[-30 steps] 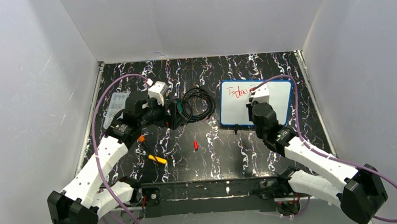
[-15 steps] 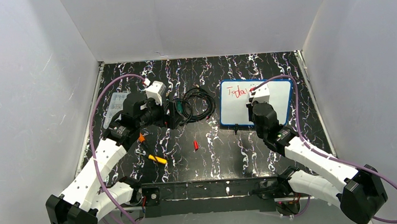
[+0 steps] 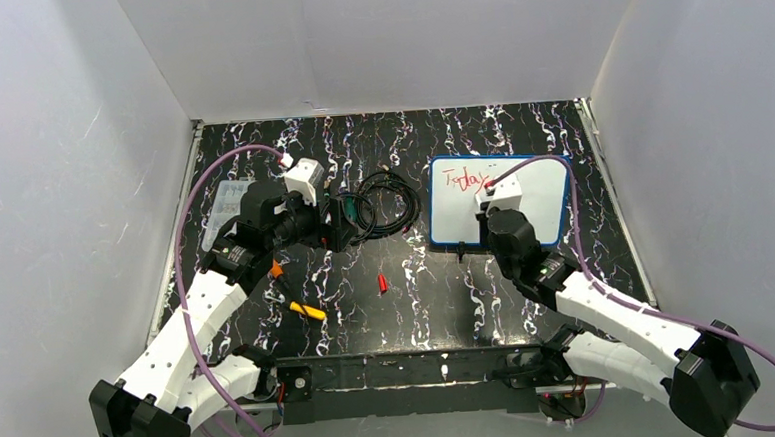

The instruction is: Write a sentence on the whiteboard

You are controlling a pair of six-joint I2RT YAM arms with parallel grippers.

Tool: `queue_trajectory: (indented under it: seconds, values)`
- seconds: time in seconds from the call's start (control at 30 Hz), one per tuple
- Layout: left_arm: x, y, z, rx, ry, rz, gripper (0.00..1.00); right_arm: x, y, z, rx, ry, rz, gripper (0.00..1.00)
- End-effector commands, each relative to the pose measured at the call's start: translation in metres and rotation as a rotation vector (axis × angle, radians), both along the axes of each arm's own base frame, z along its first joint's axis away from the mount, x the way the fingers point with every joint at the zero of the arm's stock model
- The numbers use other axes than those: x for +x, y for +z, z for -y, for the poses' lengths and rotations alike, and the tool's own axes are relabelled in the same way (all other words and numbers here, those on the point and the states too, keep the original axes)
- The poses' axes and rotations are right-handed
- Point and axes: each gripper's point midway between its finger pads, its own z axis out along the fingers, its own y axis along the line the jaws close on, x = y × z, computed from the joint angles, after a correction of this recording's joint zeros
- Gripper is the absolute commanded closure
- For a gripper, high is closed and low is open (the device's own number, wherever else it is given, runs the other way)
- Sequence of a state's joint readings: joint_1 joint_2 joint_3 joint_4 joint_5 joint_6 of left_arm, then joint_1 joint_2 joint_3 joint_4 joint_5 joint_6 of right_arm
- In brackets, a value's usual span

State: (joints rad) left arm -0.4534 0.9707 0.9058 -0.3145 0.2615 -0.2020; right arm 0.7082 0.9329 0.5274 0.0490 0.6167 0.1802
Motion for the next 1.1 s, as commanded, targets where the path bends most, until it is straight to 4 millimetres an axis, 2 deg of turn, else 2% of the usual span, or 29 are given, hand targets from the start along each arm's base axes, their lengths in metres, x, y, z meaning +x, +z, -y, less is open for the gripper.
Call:
queue_trajectory:
  seconds: [0.0,0.13,0.27,0.4,0.83,1.07]
  values:
    - [-0.002,0.005,-0.004,-0.008,0.01,0.025,0.11,-0.007,0.002,-0.013,0.032,0.021,0.001,0.99]
    - [-0.002,0.004,-0.004,-0.007,0.011,0.024,0.11,-0.006,0.023,-0.007,0.043,-0.015,0.056,0.99]
    - [-0.001,0.004,-0.003,-0.007,0.009,0.022,0.11,-0.002,0.061,0.004,0.04,-0.042,0.15,0.99]
    - [-0.002,0.003,-0.003,-0.009,0.006,0.02,0.11,0.006,0.078,0.011,0.023,-0.05,0.196,0.99]
    - [-0.002,0.002,-0.002,-0.009,0.002,0.017,0.11,0.036,0.082,0.026,0.048,-0.046,0.216,0.99]
    - [-0.002,0.003,-0.001,-0.01,0.0,0.016,0.11,0.038,0.074,0.031,0.05,-0.058,0.19,0.99]
